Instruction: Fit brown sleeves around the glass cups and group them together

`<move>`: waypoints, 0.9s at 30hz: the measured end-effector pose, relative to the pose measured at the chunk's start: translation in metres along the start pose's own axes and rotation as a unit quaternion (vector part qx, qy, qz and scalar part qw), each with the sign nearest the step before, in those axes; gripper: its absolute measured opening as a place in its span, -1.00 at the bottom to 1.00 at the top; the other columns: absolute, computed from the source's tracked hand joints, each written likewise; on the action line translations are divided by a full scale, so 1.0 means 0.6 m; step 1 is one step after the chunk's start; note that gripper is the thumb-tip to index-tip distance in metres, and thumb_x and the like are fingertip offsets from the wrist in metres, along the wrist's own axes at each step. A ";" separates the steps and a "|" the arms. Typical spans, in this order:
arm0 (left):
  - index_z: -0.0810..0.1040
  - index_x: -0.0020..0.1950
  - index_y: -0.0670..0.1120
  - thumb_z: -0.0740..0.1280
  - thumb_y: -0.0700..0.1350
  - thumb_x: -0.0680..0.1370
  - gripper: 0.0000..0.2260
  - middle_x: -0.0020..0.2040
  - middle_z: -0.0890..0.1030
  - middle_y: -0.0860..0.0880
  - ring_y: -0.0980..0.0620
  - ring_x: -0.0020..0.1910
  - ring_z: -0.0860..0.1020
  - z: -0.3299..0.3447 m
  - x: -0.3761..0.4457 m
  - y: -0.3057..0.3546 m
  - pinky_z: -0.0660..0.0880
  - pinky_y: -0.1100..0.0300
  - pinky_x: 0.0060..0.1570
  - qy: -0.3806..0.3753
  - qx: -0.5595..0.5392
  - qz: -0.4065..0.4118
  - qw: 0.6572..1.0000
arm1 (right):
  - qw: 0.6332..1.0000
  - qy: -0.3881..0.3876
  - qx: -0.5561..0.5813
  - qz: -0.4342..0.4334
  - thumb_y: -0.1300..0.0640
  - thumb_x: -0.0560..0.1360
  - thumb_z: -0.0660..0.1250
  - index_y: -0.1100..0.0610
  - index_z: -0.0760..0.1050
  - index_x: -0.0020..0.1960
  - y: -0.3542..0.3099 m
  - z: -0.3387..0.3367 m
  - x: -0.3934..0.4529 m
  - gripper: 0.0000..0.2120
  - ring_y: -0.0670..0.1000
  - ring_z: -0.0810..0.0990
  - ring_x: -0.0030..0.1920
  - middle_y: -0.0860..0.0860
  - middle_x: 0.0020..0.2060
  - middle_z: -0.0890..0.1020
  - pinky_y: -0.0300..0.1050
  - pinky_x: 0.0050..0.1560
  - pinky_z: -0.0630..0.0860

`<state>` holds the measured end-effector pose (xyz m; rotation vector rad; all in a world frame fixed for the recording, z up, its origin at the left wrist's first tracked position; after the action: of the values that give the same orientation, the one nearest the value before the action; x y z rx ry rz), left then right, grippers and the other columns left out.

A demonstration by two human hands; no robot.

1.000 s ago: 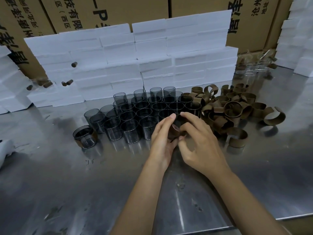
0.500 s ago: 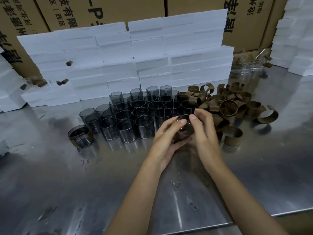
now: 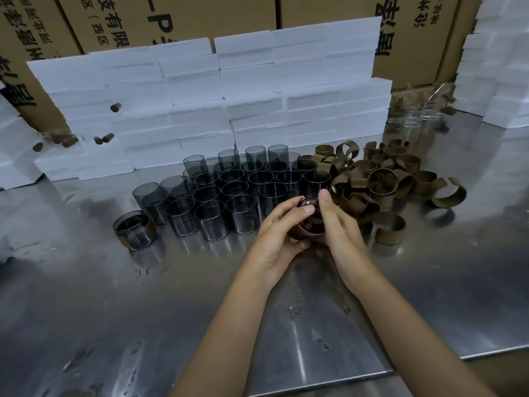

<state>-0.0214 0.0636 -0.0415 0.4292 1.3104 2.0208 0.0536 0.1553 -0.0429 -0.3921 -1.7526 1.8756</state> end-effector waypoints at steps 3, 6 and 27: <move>0.52 0.44 -0.16 0.54 -0.07 0.38 -0.37 0.33 0.59 -0.29 -0.23 0.34 0.57 -0.002 0.002 -0.001 0.48 -0.13 0.36 -0.014 -0.013 -0.006 1.000 | 1.000 0.012 0.013 0.004 -0.39 0.51 0.18 0.00 0.69 0.15 0.000 0.000 -0.001 -0.43 -0.03 0.69 0.18 0.00 0.07 0.75 0.16 0.35 0.54; 0.52 0.41 -0.20 0.56 -0.05 0.35 -0.35 0.13 0.61 -0.19 -0.12 0.08 0.60 -0.002 0.002 0.000 0.46 0.02 0.03 -0.037 -0.029 -0.004 0.999 | 1.000 0.013 0.027 0.003 -0.42 0.50 0.22 -0.02 0.71 0.12 0.003 0.000 0.002 -0.44 0.02 0.70 0.17 0.04 0.06 0.75 0.20 0.31 0.56; 0.66 0.21 -0.17 0.36 0.17 0.59 -0.57 0.11 0.73 -0.17 -0.14 0.13 0.69 0.002 -0.001 -0.015 0.59 -0.05 0.25 0.116 0.022 -0.046 0.992 | 0.971 0.066 0.204 0.110 -0.04 0.57 0.39 0.10 0.63 -0.14 0.012 -0.005 0.009 -0.76 0.08 0.73 -0.07 0.12 -0.09 0.74 0.02 0.03 0.64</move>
<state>-0.0172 0.0662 -0.0490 0.1530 1.4877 2.0118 0.0495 0.1609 -0.0496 -0.5520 -1.2356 2.2447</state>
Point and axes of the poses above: each hand's wrist, its own x-axis towards the middle knuckle, its own z-axis out of the palm, y = z × x, the point moved 3 cm from there along x, towards the middle knuckle
